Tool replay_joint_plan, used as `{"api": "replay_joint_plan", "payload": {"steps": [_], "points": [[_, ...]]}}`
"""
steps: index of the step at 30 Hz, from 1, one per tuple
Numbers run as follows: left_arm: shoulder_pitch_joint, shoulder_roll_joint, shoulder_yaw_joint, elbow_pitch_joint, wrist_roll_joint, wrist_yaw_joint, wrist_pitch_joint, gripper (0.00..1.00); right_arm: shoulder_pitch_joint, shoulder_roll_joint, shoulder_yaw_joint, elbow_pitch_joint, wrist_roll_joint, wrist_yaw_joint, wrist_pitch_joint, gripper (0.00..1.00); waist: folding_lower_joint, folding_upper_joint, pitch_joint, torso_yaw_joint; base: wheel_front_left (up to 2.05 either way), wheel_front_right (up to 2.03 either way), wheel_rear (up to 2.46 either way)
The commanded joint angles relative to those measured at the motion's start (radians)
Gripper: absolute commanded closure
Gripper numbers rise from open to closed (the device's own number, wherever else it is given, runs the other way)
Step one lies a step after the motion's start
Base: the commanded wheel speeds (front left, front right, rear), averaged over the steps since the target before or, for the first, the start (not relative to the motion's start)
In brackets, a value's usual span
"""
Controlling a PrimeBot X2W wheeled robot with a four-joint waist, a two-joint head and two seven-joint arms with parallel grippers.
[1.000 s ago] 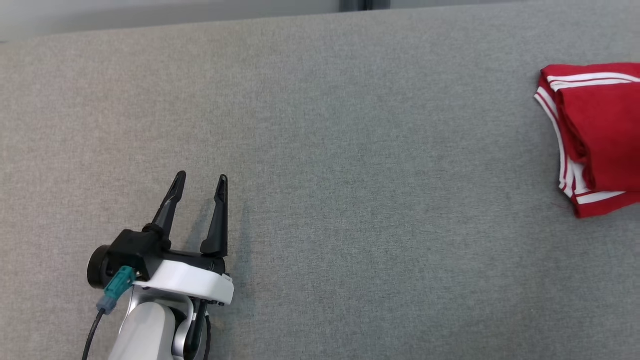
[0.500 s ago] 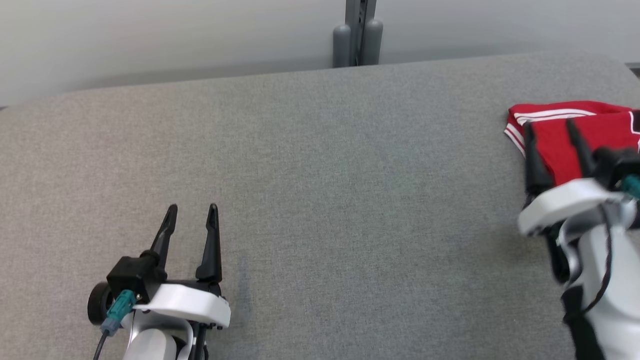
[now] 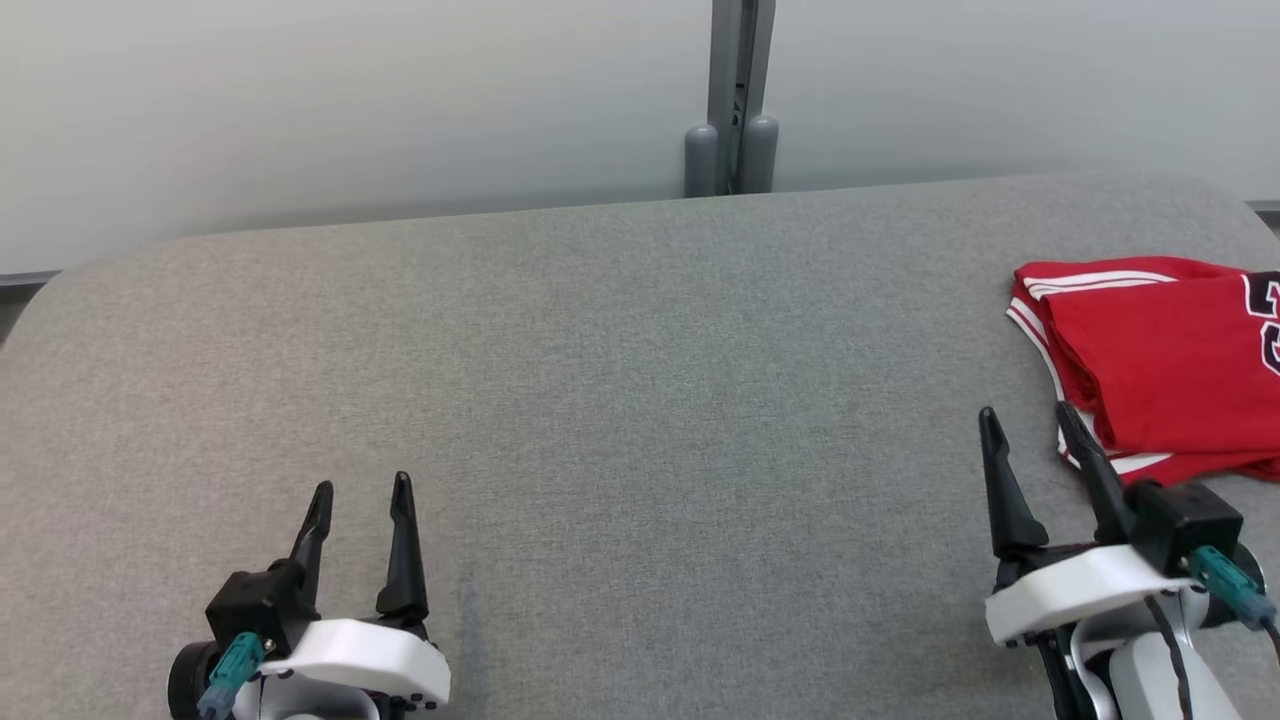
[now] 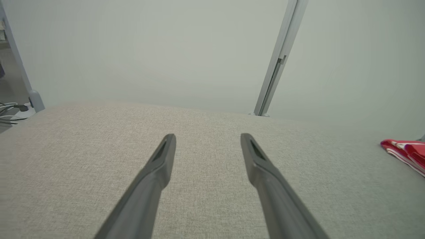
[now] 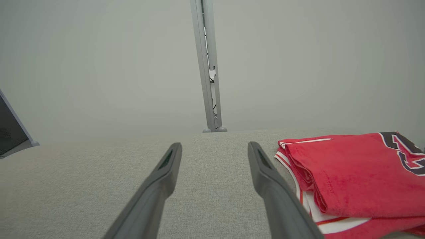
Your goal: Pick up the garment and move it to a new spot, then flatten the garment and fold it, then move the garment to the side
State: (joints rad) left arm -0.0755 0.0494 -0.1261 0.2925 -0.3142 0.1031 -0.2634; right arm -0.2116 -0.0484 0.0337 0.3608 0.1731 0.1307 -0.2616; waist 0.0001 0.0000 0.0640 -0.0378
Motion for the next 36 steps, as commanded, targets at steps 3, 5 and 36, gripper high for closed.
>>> {"api": "replay_joint_plan", "payload": {"steps": [3,5,36], "points": [[0.025,0.003,0.002,-0.019,-0.007,0.007,-0.001,0.0,0.051,-0.006,0.011,-0.046,0.042,0.0,-0.005,0.0,-0.0001,0.0,-0.016,0.016,0.0,0.0,0.0],[0.03,0.003,0.002,-0.019,-0.004,0.013,-0.001,0.0,0.06,-0.006,0.014,-0.051,0.042,0.0,-0.004,0.0,-0.0001,0.0,-0.018,0.018,0.0,0.0,0.0],[0.06,-0.005,-0.011,0.03,-0.119,-0.01,0.036,1.0,0.134,0.009,-0.017,-0.058,0.146,0.0,0.042,1.0,0.0,0.0,-0.048,0.042,0.0,0.0,0.0]]}}
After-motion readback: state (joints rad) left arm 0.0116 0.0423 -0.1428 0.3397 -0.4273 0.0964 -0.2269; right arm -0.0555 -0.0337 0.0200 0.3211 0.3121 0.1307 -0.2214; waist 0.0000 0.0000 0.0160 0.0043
